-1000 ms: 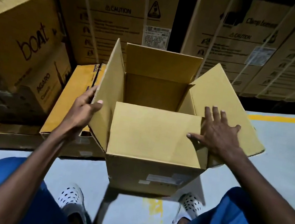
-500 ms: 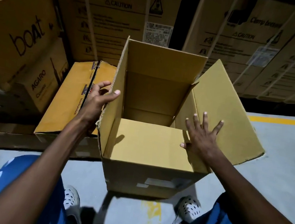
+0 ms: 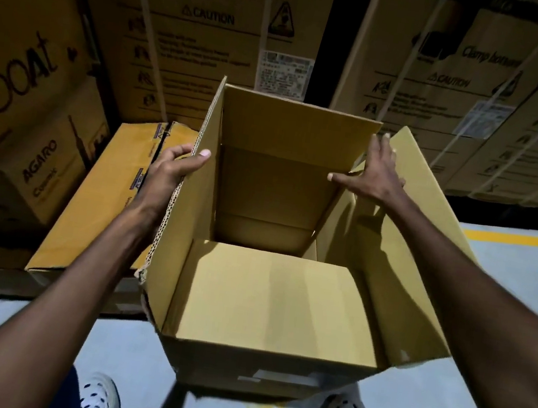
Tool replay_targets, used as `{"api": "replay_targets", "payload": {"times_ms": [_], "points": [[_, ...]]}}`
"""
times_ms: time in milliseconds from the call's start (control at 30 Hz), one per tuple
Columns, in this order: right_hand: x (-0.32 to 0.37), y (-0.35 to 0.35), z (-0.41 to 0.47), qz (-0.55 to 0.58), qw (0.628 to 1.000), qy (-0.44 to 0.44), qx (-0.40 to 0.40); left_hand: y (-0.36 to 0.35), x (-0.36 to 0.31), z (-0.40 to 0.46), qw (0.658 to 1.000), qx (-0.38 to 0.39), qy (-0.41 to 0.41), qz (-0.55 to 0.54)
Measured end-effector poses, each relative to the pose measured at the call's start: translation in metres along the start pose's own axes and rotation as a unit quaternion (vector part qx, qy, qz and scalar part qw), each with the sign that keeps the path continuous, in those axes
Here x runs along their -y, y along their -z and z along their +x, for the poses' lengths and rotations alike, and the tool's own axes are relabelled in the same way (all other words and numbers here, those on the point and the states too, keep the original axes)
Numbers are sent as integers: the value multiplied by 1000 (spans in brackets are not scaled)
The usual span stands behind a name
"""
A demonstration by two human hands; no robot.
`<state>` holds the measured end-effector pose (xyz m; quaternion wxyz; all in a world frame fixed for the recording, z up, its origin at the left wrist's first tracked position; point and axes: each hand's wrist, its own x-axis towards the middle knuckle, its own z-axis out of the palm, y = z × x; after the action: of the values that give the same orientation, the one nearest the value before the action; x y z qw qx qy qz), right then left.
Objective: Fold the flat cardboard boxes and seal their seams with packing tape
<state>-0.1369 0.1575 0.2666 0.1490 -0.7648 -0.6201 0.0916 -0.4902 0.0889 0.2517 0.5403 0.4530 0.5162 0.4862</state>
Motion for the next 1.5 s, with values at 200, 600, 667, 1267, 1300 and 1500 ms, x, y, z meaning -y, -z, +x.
{"api": "replay_targets", "payload": {"times_ms": [200,600,667,1267,1300,1500], "points": [[12,11,59,-106,992,65,-19,-4,0,10,999,-46,-27,-9],[-14,-103,-43,-221,964,66,133,2,1,10,996,-40,-69,29],[-14,-112,-45,-230,962,62,137,-6,2,5,996,-37,-69,31],[0,56,-101,-79,996,-49,11,-43,16,-20,982,126,-64,128],[8,54,-104,-64,997,-26,23,-46,17,-22,978,133,-72,141],[37,31,-115,19,997,6,74,-61,32,-20,958,176,-73,213]]}}
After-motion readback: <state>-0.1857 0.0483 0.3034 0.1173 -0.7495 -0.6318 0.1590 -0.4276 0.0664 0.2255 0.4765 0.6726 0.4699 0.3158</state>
